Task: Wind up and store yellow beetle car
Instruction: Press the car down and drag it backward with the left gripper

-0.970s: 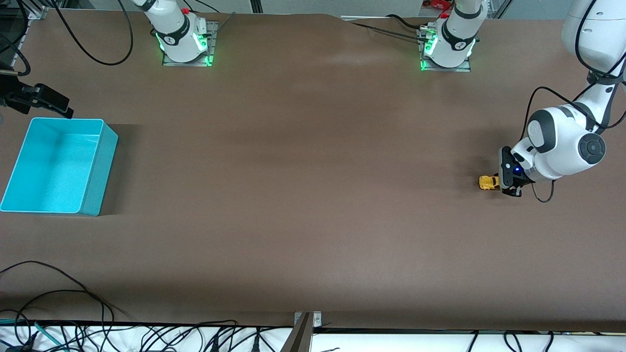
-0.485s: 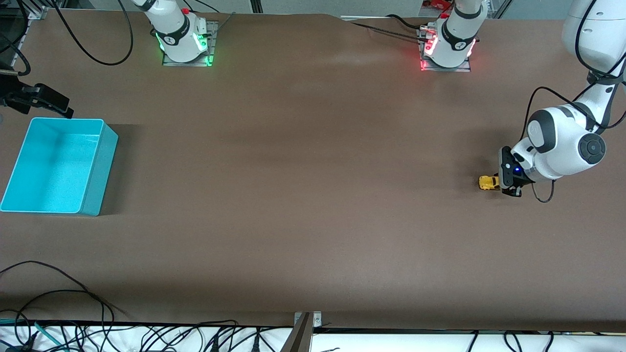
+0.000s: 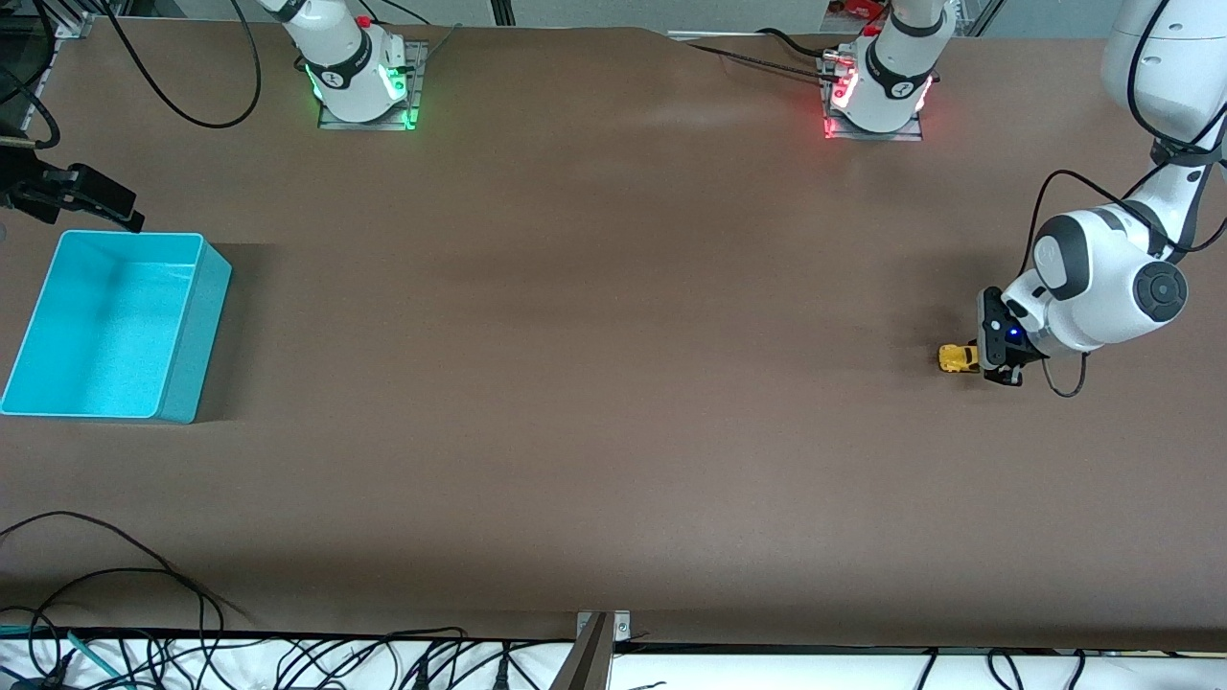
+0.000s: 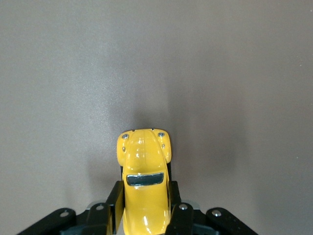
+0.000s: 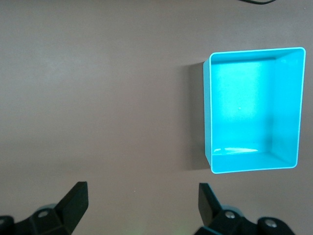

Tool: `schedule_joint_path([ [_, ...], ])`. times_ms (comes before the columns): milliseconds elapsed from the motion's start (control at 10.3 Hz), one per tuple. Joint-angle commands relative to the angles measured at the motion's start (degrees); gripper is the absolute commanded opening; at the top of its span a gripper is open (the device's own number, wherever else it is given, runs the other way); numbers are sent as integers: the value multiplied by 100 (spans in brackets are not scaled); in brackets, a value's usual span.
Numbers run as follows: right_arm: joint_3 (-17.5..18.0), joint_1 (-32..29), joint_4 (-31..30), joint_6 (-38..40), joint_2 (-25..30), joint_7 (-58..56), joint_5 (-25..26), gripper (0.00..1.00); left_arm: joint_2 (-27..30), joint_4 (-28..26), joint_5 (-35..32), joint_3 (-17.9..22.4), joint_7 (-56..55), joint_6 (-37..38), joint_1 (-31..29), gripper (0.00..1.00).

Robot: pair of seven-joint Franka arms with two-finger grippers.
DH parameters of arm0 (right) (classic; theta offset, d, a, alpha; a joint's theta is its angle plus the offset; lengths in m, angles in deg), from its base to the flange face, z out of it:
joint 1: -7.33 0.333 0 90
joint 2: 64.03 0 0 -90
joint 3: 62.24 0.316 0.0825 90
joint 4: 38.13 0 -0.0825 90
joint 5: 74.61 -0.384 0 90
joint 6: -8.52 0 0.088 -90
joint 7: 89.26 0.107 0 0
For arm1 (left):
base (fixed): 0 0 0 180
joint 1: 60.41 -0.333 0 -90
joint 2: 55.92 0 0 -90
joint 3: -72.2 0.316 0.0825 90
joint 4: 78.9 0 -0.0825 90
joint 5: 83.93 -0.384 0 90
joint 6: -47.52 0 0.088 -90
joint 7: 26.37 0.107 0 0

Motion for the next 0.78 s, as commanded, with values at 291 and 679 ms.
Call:
schedule_joint_path([
  [291,8,3,100,57,-14,16,49,100,-868,98,119,559,844,-223,-302,0],
  [679,8,3,100,57,-14,25,49,100,-780,89,93,567,844,-223,-267,0],
])
